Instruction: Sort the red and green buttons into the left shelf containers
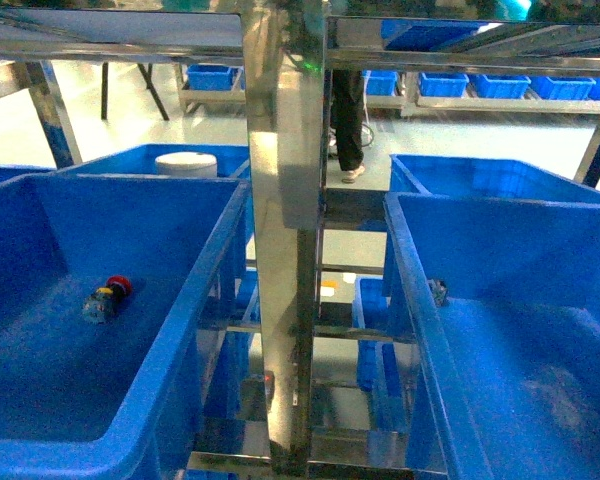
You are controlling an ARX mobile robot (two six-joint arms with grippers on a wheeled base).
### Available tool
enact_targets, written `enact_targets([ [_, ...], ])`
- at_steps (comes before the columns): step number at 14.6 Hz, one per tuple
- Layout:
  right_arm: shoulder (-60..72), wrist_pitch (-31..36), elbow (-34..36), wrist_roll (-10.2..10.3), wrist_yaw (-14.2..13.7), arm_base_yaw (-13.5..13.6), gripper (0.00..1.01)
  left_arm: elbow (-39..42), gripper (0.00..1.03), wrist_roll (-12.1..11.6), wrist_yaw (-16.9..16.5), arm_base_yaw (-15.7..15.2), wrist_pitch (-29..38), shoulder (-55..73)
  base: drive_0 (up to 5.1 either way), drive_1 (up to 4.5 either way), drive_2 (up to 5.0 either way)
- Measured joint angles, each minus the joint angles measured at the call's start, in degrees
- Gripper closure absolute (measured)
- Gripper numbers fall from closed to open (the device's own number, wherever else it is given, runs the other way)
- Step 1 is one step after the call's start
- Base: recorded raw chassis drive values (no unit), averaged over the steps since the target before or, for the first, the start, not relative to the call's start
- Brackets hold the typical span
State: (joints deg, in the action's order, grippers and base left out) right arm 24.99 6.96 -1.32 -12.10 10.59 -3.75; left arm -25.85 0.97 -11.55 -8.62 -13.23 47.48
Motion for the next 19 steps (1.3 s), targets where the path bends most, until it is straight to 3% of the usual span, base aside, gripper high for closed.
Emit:
enact_targets([
  [2,0.02,0.00,0.00,0.00,0.00,0.00,0.03,0.22,0.05,3.65,-3.15,-0.37,2.60,-5.88,0.0,0.00,0.0],
  [5,0.00,0.00,0.00,0.00,0.00,0.00,0.03,0.39,0.05,6.23,-3.43,-0.35,3.48,-6.88,0.0,0.00,0.0],
  [6,0.74,6.64,0.83,1.66,-3.30,1.46,0.08,5.99,0.14,4.39,1.46,0.94,17.94,-8.22,0.0,0.00,0.0],
  [7,-1.25,17.88,1.33,6.32,-8.74,3.63,0.23,13.16,0.28,1.88,4.48,2.69,29.44,-12.02,0.0,0.00,0.0],
  [8,-5.16,17.22,1.31,9.05,-10.08,3.74,0.38,15.72,0.43,0.66,6.08,3.17,35.71,-13.64,0.0,0.00,0.0],
  [9,-6.51,14.40,1.29,10.08,-10.47,3.72,0.49,15.91,0.54,0.26,10.10,5.62,36.06,-14.97,0.0,0.00,0.0],
  [10,-7.61,12.35,1.27,10.64,-10.45,3.74,0.60,16.96,0.65,0.07,11.02,8.72,35.95,-16.57,0.0,0.00,0.0],
  [13,-12.15,6.12,0.70,11.10,-10.45,3.74,0.93,20.04,0.98,-0.11,11.72,8.41,33.99,-20.37,0.0,0.00,0.0],
  [14,-12.68,5.18,0.70,11.04,-10.47,3.74,1.00,20.57,1.01,-0.13,11.61,8.55,33.64,-21.49,0.0,0.00,0.0],
  [17,-15.54,2.47,0.70,11.26,-10.47,3.74,0.99,22.34,1.01,-0.15,11.61,8.63,31.17,-25.92,0.0,0.00,0.0],
  [18,-22.10,-7.10,0.61,11.26,-10.43,3.74,0.99,22.88,1.01,-0.15,11.63,8.63,30.05,-27.39,0.0,0.00,0.0],
  [19,-24.81,-6.40,0.61,11.28,-10.45,3.74,0.99,23.34,1.01,-0.15,11.61,8.63,29.31,-28.46,0.0,0.00,0.0],
])
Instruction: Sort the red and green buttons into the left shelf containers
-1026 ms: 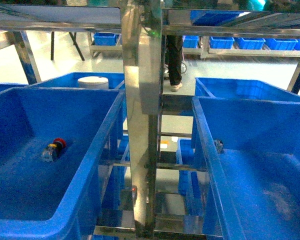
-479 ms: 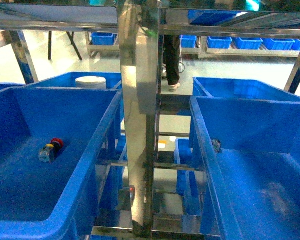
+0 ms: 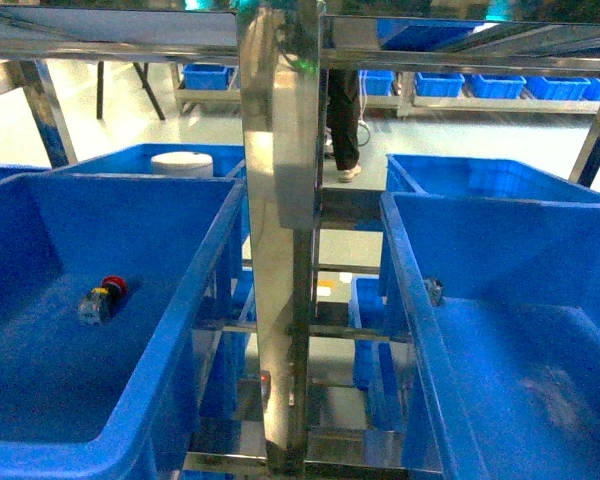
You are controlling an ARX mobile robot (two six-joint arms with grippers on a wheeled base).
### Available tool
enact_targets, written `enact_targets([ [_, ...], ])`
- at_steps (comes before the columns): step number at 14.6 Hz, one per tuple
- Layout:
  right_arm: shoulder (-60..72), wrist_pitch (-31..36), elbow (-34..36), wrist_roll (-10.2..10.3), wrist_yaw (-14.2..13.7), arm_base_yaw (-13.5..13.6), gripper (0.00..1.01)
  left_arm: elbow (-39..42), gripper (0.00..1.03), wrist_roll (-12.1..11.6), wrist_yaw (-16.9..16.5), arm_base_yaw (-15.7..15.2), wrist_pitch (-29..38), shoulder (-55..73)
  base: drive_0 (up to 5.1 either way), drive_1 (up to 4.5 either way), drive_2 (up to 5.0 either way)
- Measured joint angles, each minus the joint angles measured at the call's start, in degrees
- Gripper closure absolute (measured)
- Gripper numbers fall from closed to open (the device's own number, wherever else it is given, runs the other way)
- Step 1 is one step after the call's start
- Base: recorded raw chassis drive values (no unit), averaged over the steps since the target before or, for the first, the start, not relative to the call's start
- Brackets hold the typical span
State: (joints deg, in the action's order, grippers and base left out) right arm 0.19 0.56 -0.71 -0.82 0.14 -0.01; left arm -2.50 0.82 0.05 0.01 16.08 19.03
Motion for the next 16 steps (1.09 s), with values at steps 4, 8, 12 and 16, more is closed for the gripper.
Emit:
enact_targets([
  [4,0.11,-0.81,0.02,0.00,-0.13,0.00,0.99,1.68,1.01,0.00,0.00,0.00,-1.53,-3.89,0.0,0.00,0.0],
  [8,0.11,-0.79,0.02,0.00,-0.13,0.00,0.99,1.68,1.01,0.00,-0.02,0.00,-5.84,-8.74,0.0,0.00,0.0],
  [12,0.11,-0.79,0.02,0.00,-0.15,0.00,0.99,1.62,1.01,-0.09,-0.13,0.00,-14.99,-18.34,0.0,0.00,0.0],
  [16,0.11,-0.79,0.02,0.00,-0.15,0.00,0.65,1.66,1.01,-0.22,0.00,0.00,-16.52,-18.40,0.0,0.00,0.0],
])
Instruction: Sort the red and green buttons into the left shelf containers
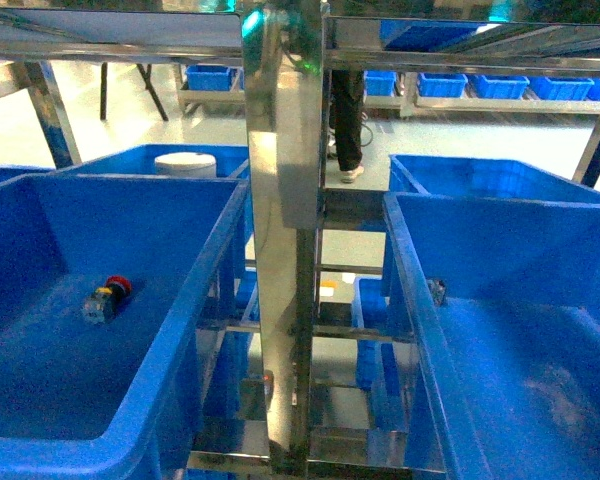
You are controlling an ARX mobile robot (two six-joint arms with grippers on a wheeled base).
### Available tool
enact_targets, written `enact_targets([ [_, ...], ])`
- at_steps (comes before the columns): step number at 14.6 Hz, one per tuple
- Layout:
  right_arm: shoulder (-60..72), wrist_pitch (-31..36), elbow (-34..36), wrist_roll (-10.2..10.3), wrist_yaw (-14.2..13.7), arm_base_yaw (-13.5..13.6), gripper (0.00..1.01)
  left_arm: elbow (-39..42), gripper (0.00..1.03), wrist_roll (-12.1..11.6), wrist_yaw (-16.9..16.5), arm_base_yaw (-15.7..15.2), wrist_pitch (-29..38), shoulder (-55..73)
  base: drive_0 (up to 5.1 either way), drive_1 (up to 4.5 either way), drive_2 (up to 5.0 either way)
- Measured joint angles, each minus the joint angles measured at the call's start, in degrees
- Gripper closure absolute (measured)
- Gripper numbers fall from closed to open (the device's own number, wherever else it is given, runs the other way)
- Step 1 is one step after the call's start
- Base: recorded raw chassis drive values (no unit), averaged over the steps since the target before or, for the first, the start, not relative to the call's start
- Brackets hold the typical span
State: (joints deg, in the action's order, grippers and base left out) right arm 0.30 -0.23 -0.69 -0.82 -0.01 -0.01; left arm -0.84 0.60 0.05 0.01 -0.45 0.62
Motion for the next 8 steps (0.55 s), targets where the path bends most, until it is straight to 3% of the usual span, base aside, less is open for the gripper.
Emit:
enact_targets([
  [6,0.00,0.00,0.00,-0.02,0.00,0.00,0.06,0.00,1.00,0.04,-0.02,0.00,0.24,0.00,0.0,0.00,0.0],
  [7,0.00,0.00,0.00,0.02,0.00,0.00,0.01,0.00,0.89,0.02,0.00,0.00,0.24,0.00,0.0,0.00,0.0],
  [8,0.00,0.00,0.00,0.02,0.00,0.00,0.04,0.00,0.78,0.02,0.00,0.00,0.24,0.00,0.0,0.00,0.0],
])
